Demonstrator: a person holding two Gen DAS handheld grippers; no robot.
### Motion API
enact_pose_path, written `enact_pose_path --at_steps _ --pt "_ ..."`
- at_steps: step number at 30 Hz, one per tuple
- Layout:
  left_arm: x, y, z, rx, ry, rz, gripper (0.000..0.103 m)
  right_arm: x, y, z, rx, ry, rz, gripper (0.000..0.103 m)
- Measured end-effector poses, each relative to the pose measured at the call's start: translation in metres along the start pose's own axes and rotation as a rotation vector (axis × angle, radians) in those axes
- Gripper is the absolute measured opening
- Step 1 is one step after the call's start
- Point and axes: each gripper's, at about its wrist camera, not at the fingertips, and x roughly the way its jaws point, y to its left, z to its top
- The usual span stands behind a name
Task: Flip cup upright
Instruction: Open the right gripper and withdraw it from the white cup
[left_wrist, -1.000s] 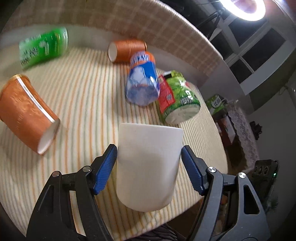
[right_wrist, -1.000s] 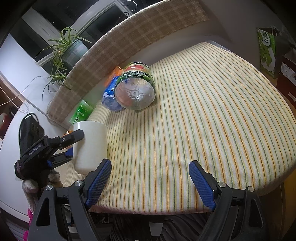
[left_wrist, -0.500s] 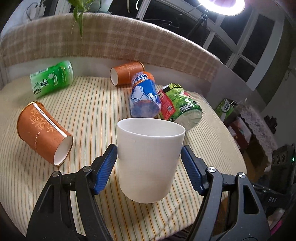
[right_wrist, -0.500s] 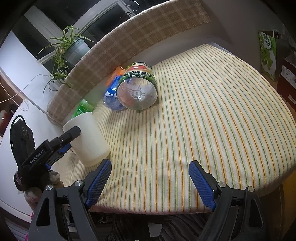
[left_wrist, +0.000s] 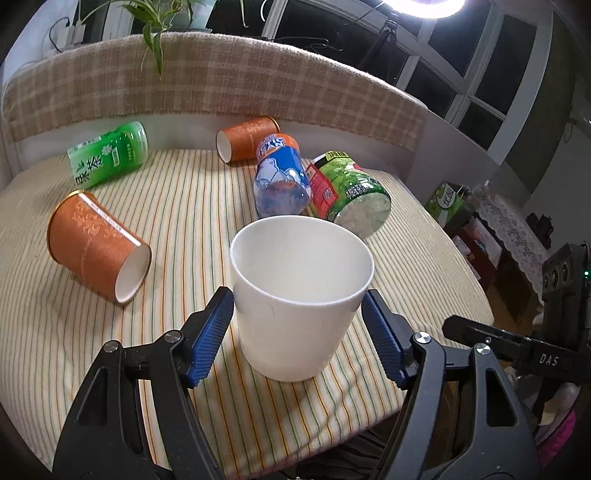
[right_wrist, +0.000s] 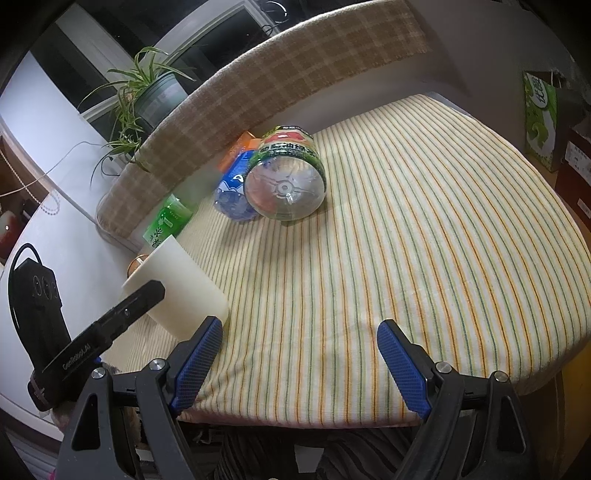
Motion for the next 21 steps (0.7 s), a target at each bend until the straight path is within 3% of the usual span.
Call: enact_pose_path --at_steps 10,21 --pt "-0.008 -0.004 -0.012 0.011 0.019 -0.026 0.075 -0.001 0.012 -0.001 -0.038 -0.014 -0.005 0.088" --pt "-0.011 0.007 -0.025 -0.039 0.041 -0.031 0.084 -0.005 0.019 -0.004 -0.073 -0.027 -0.017 0.088"
